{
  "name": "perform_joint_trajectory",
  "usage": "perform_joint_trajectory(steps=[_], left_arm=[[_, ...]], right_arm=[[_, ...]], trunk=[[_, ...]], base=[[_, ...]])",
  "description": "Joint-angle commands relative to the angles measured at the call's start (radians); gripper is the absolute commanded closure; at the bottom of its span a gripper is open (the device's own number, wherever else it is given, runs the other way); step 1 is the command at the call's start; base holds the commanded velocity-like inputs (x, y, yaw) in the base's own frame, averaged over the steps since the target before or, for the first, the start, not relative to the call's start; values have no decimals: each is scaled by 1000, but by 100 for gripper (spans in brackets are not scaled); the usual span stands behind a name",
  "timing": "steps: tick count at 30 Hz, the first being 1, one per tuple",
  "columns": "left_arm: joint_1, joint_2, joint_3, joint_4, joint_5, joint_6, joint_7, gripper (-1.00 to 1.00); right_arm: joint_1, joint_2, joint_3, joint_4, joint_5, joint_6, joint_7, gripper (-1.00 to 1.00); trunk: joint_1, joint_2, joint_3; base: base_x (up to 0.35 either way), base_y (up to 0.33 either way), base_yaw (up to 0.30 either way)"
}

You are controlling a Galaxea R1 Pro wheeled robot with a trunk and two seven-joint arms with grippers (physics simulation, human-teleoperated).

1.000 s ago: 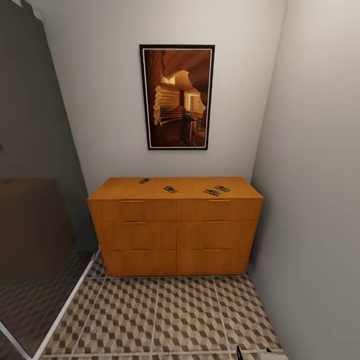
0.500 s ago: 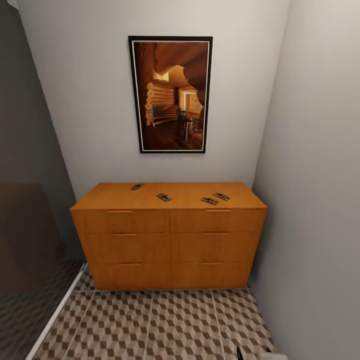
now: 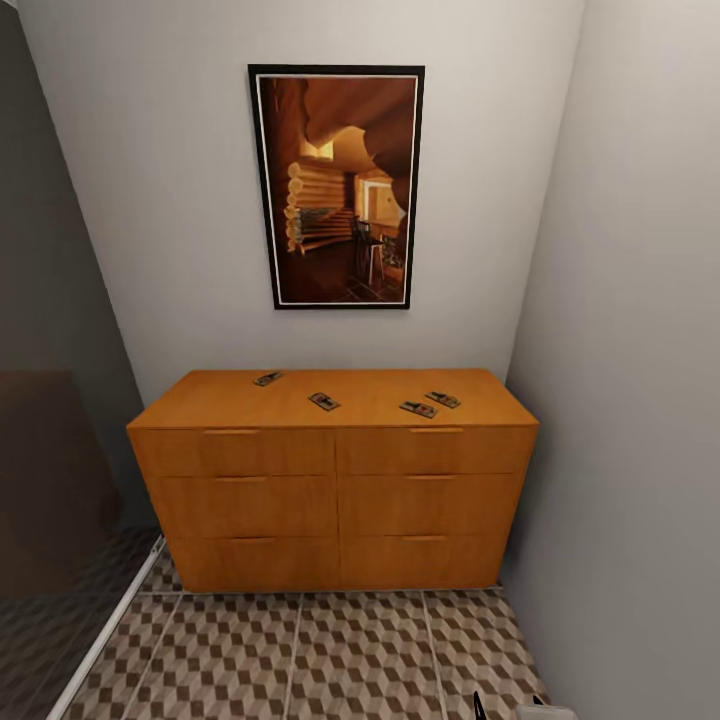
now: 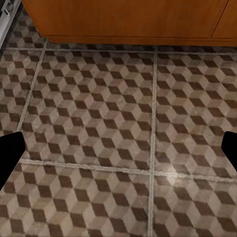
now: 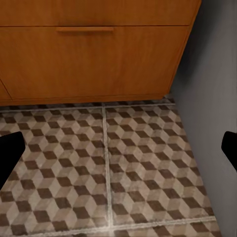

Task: Take the four mousetraps from the cabinet in the bathroom and place them on the bathroom floor. Make sure all four end up on the same floor surface, and ensure that at least two of them are either under or directly next to the same bathroom sink.

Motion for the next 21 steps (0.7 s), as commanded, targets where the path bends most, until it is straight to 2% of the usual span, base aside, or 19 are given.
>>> perform_joint_trajectory(steps=[1, 21], left_arm=[[-1, 0, 1, 0, 0, -3, 2, -100], [-1, 0, 0, 2, 1, -3, 2, -100]], right_arm=[[-1, 0, 1, 1, 1, -3, -4, -100], [-1, 0, 1, 2, 1, -2, -4, -100]], trunk=[[0, -1, -1], [0, -1, -1]], base=[[12, -3, 0], [1, 0, 0]])
